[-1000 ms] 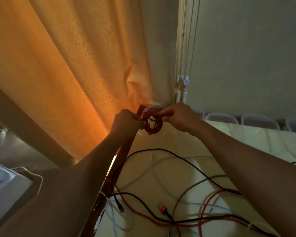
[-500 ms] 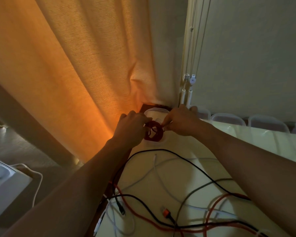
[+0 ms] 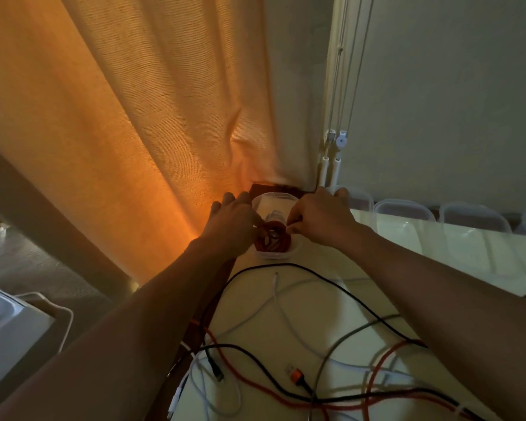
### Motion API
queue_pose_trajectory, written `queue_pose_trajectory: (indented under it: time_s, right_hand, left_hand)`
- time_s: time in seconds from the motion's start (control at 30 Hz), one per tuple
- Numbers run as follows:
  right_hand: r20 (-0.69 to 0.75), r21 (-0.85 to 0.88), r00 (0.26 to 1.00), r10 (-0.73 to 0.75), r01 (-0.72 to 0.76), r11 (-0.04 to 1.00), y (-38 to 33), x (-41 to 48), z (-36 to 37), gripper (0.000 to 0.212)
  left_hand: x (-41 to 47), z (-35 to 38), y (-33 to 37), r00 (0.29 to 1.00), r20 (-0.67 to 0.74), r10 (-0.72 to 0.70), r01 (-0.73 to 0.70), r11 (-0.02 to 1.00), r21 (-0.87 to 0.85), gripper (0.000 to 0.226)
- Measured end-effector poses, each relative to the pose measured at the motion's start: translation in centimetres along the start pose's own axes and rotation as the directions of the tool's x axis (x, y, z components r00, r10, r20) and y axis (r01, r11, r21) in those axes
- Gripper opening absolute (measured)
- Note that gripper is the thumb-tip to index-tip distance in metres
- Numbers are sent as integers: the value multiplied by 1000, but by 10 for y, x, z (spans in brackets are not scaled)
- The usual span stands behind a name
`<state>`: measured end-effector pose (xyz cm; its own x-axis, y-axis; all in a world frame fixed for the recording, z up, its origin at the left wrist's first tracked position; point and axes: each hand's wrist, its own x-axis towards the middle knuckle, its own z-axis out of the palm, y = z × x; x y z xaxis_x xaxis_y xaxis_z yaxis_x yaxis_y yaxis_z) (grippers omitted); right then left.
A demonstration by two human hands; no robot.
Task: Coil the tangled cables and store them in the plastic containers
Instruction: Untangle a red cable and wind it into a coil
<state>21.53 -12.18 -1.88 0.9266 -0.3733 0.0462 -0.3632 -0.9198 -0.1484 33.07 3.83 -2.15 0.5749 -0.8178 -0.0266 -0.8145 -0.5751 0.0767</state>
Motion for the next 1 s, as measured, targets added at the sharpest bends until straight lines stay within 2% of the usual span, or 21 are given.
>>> queue_pose_trajectory:
  time_s: [0.07,0.13,0.27,0.37,0.47,0.57,0.7,0.77,1.0]
  right_hand:
    - [-36,-51,999,31,-32,998,1,-1,4,23]
    - [-108,-68,992,67,-74,995,6,-4,10,23]
    - [-137,119,984,112,-96,988,15,-9,18,18]
    - [-104,268,988,118,-86,959,21,-8,17,27]
    - [-109,457,981,159,-93,884,25,-10,14,44]
    - [-127,543,977,174,-78,836,29,-13,3,37]
    - [17,482,996,92,-88,872,32,-18,-11,24]
    - [42,432,998,55,-68,900,28,-18,-12,23]
    - [-47,308,999,22,-7,951,22,-13,4,17]
  left_hand:
    - [-1,-5,-4,997,72,9,0,993,-118,44]
    - [-4,-5,-3,995,95,37,-22,987,-159,61]
    - [-9,-2,7,991,90,99,-91,992,-91,79]
    - [-13,-2,12,989,71,128,-127,992,-17,69]
    - [-20,3,14,987,84,133,-131,991,-39,59]
    - [-26,11,12,994,31,105,-102,990,-94,54]
    - [-21,12,12,985,-154,80,-100,987,-128,44]
    - [-15,10,13,978,-197,73,-94,991,-100,42]
    - [2,15,17,992,-124,24,-23,1000,6,31]
